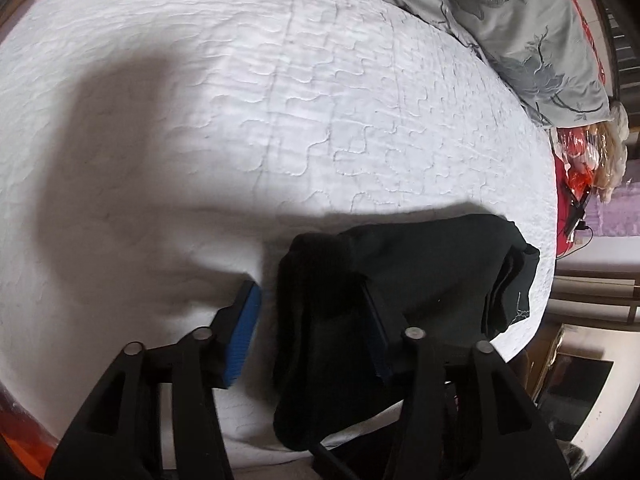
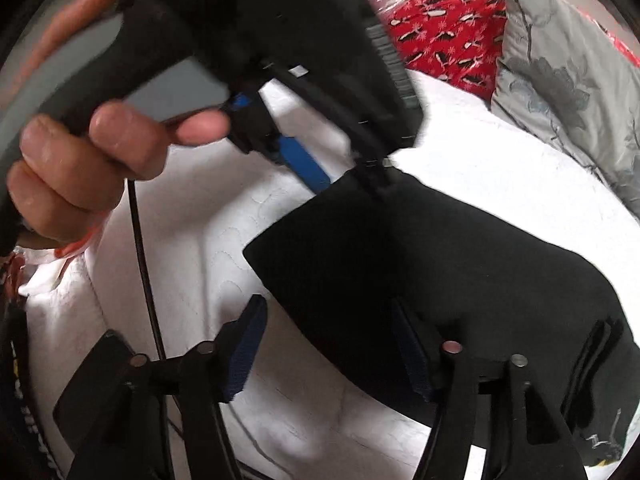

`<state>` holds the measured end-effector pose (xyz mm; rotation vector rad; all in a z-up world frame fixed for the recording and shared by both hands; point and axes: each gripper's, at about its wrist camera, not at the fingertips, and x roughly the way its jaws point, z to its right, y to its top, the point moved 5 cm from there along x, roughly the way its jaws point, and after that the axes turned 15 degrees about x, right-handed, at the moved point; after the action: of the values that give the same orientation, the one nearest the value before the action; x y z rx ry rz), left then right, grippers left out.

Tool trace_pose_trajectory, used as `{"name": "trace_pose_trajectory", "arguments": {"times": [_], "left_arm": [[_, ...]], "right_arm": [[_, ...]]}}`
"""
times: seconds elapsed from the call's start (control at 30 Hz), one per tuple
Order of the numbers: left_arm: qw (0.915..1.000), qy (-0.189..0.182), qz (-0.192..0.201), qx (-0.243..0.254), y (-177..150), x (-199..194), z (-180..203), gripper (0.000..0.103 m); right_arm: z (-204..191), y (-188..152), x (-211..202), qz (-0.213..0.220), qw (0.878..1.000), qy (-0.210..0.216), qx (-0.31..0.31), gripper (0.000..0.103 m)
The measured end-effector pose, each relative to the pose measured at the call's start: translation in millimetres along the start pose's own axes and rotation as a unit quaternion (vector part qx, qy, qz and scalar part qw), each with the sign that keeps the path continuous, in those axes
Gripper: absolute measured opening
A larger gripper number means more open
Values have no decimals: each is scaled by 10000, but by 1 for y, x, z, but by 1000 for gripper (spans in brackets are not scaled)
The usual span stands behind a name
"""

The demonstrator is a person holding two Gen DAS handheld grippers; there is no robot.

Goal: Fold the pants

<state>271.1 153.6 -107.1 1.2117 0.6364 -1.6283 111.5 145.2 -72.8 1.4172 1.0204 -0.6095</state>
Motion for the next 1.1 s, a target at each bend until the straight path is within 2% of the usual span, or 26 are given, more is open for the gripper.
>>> {"name": "trace_pose_trajectory", "arguments": {"times": [0.07, 0.17, 0.23, 0.27, 0.3, 0.33, 0.5, 0.67, 0.9, 1.0, 1.1], "left_arm": [[10000, -25, -47, 25, 3, 3, 2, 63], [9999, 103, 8, 92, 5, 3, 8, 59], [9998, 178, 74, 20, 4, 1, 11, 40], [9994, 343, 80, -11, 4, 0, 11, 32], [9993, 367, 94, -49, 4, -1, 11, 30], [9992, 337, 161, -158, 3, -5, 10, 25], [9964, -76, 570, -623, -4, -31, 21, 21], [9933, -441, 849, -645, -3, -51, 62, 18], [9976, -276, 580, -257, 21, -23, 144, 18], [9981, -140, 547, -266, 26, -20, 150, 18], [9983, 90, 453, -354, 19, -24, 133, 18]], "right_arm": [[-5, -1, 6, 134, 9995, -271, -111, 67], [-6, -3, 8, 290, 9986, -414, -144, 61], [3, -1, 6, 299, 9990, -335, 65, 35], [11, 1, 3, 287, 9991, -227, 222, 27], [16, 2, 1, 266, 9990, -153, 322, 15], [24, 5, -3, 203, 9984, 35, 526, 12], [44, 7, -30, 296, 9936, 427, 1008, 10], [66, 5, -68, 460, 9895, 606, 1227, 9], [138, 1, -116, 723, 9752, 705, 1968, 6], [165, -4, -113, 446, 9706, 765, 2239, 6], [158, -1, -105, 349, 9718, 885, 2160, 6]]}}
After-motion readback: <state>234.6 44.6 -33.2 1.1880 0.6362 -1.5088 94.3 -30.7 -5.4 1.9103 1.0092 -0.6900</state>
